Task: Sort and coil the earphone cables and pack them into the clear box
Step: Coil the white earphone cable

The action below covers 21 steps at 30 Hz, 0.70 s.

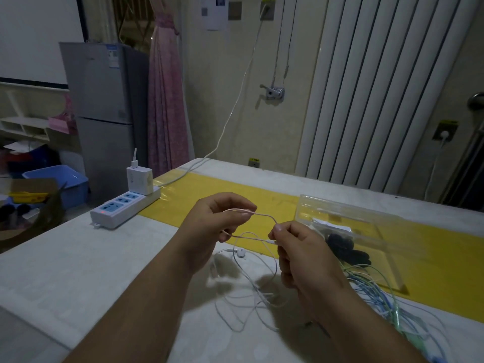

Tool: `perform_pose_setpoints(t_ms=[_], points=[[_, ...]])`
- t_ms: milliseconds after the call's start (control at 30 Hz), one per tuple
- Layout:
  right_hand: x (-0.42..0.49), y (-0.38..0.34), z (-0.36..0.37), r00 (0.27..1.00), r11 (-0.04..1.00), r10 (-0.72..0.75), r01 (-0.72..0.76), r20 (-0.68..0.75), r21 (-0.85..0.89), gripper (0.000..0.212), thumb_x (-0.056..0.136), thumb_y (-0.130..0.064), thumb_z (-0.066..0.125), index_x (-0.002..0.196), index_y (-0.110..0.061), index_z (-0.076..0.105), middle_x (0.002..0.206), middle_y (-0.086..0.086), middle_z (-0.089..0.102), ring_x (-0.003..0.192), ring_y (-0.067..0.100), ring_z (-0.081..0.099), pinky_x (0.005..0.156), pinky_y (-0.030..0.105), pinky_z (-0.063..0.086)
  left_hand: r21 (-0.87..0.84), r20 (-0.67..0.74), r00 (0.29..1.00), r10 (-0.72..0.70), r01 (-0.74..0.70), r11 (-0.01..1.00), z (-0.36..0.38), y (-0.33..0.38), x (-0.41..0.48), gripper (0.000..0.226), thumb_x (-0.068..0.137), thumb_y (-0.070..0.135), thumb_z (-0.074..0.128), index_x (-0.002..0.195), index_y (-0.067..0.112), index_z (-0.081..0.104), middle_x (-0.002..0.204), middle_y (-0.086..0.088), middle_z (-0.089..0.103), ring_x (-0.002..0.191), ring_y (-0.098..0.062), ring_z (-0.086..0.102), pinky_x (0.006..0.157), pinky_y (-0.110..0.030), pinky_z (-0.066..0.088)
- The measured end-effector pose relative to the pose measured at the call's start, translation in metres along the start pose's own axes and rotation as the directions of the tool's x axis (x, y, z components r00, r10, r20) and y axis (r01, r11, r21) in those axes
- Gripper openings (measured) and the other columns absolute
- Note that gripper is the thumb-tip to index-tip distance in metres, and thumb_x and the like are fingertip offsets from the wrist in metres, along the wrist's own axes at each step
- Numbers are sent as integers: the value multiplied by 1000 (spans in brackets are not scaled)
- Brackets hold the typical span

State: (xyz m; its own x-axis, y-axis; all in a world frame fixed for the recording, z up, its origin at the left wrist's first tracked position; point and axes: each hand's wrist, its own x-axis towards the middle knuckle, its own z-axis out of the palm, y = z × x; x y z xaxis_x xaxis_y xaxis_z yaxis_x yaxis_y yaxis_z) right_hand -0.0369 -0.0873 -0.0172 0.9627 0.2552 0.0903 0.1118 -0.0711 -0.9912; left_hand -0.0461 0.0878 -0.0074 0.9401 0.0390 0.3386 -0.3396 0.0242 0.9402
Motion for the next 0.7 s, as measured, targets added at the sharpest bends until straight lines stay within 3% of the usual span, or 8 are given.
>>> perform_pose_setpoints(t_ms=[100, 233, 333, 467, 533, 567, 667, 700], points=[[-1, 1, 0, 1000, 1000, -8, 8, 9, 20, 26, 97, -26, 52, 78, -14, 62, 49, -4, 32, 43, 14, 25, 43, 24, 24, -73, 37, 999, 14, -11, 997, 0, 4, -2, 22, 71, 30, 62, 59, 12, 60, 58, -3, 49, 55, -16, 35, 52, -30, 20], [-2, -3, -5, 998, 1000, -16, 16, 61, -10, 29, 95, -31, 57, 74, -16, 71, 48, -5, 38, 41, 13, 32, 43, 27, 31, -370, -237, 964, -119, 23, 929, -4, 1, 7, 41, 97, 31, 45, 59, 17, 39, 50, 0, 25, 50, -15, 21, 53, -34, 11], [-5, -10, -9, 992, 1000, -2, 5, 127, -26, 25, 93, -23, 60, 76, -9, 72, 45, -5, 36, 40, 13, 32, 44, 29, 39, -411, -460, 860, -219, 13, 912, -14, -4, 13, 40, 99, 39, 45, 64, 21, 40, 50, 4, 22, 45, -11, 19, 44, -24, 12], [-4, -13, -12, 988, 995, 30, -16, 151, -95, 26, 93, -17, 58, 73, -5, 69, 44, 3, 37, 39, 13, 33, 47, 30, 46, -403, -714, 620, -327, 19, 915, -20, -4, 13, 39, 96, 40, 49, 63, 21, 43, 48, 7, 31, 46, -11, 24, 46, -25, 18], [-4, -11, -11, 988, 988, 4, 20, 152, -156, 27, 93, -19, 58, 70, -10, 69, 44, -1, 39, 38, 9, 33, 48, 29, 41, -350, -794, 517, -319, 40, 936, -23, -3, 13, 35, 94, 36, 50, 63, 19, 45, 53, 4, 36, 50, -14, 30, 49, -28, 23], [-5, -11, -11, 990, 981, -27, 53, 141, -185, 27, 93, -19, 58, 71, -10, 69, 42, -9, 42, 38, 4, 35, 50, 26, 36, -282, -813, 507, -285, 85, 956, -25, -4, 13, 31, 91, 32, 51, 64, 19, 46, 57, 2, 39, 56, -17, 35, 51, -30, 26], [-7, -10, -9, 987, 956, -137, 153, 82, -250, 24, 95, -19, 56, 76, -12, 69, 42, -20, 51, 42, -4, 47, 54, 23, 29, 32, -805, 576, -140, 278, 960, -25, -10, 14, 4, 85, 27, 57, 86, 22, 57, 86, -1, 56, 82, -22, 49, 68, -34, 40], [-7, -11, -9, 984, 947, -169, 178, 55, -267, 24, 95, -21, 56, 76, -14, 69, 48, -21, 56, 48, -5, 50, 55, 23, 31, 173, -795, 602, -71, 338, 925, -24, -12, 12, 16, 83, 26, 62, 98, 25, 56, 99, -1, 56, 91, -22, 51, 77, -36, 44]])
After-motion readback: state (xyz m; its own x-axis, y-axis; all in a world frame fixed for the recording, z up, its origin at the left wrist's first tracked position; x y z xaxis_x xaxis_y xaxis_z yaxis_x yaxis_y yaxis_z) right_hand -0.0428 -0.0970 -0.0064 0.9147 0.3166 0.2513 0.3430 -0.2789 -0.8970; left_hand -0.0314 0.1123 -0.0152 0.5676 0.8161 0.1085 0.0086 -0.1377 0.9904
